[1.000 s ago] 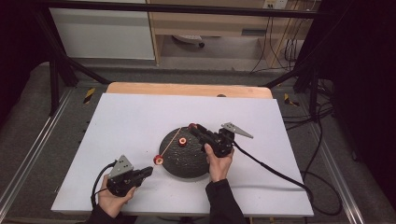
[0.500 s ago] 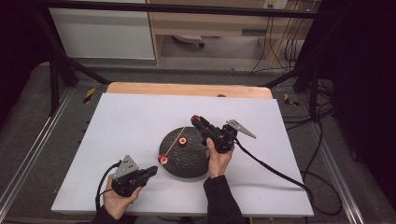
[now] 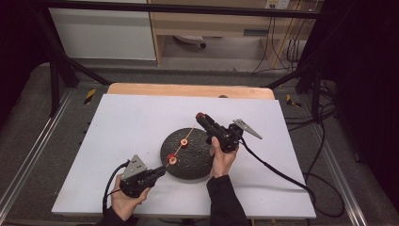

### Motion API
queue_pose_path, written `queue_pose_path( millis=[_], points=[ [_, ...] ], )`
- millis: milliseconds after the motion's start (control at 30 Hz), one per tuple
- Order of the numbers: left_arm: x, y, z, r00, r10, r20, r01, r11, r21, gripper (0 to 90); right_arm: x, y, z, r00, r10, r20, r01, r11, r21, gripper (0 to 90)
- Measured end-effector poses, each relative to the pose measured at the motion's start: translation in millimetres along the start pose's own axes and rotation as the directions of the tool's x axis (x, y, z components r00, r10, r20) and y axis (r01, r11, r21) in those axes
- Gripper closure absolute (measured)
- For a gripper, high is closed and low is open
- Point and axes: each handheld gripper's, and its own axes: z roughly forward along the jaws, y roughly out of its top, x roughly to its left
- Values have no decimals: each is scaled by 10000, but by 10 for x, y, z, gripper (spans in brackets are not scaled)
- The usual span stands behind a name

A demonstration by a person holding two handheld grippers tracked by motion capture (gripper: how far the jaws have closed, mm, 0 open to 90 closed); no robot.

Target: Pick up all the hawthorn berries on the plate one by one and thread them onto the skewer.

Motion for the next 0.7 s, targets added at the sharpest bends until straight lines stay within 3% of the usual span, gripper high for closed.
queue_pose_path(
  millis=[700],
  points=[
    [-30, 31, 62, 9999, -148, -1, 148, 9999, 21, 881, 1, -66, 5, 9999, 107, -98, -106, 9999, 110, 632]
  ],
)
